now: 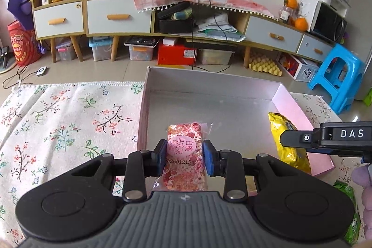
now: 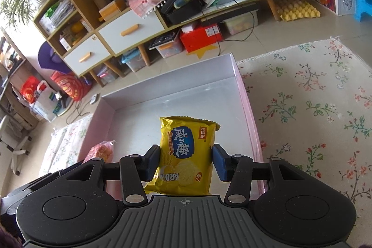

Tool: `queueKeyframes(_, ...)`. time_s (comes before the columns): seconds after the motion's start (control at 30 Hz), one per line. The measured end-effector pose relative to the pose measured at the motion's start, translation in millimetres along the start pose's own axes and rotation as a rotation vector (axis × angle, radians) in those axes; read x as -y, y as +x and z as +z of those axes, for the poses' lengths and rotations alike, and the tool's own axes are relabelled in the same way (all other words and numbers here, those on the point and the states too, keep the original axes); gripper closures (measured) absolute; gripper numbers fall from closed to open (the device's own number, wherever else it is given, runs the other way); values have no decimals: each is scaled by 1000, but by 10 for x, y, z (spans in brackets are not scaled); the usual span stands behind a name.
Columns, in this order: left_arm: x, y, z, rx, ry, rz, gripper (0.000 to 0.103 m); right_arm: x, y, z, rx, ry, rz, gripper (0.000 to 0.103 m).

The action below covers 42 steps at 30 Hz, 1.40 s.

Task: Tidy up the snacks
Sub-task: 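Carry both packets into the pink box and open both tools to release them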

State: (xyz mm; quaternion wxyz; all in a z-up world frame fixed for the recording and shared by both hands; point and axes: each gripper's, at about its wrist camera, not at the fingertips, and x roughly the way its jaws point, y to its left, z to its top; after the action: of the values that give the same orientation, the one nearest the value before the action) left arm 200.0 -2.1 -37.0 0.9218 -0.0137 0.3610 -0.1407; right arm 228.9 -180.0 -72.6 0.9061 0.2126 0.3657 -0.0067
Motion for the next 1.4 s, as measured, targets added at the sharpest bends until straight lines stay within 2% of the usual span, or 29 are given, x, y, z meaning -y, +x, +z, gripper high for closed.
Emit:
queueKeyframes(0.23, 39, 49, -12, -7, 21, 40, 73, 31, 3, 6, 8, 8, 0, 55)
queueKeyframes(0.67, 20, 62, -4, -16, 27, 50, 72, 53, -26, 22, 12, 20, -3, 53)
queueKeyframes(0.73, 20, 75, 5, -34, 25, 42, 63, 50, -43, 35, 21, 23, 0, 52)
queueKeyframes(0.83, 22, 75, -1, -45, 24, 24, 54, 71, -93, 71, 37, 47, 15, 34)
queueKeyframes(1.0, 109, 56, -10, -51, 67, 22, 35, 83, -162, 96, 40, 54, 26, 34)
queueKeyframes(1.1, 145, -9, -6, -44, 97, 21, 29, 83, -230, 104, 40, 44, 19, 34)
queueKeyframes(1.27, 202, -214, 6, -26, 171, 58, 12, 51, -433, 113, 41, 26, 18, 26)
queueKeyframes(1.4, 181, -396, 2, -36, 181, 96, 5, -26, -655, 112, 48, -13, 16, 19)
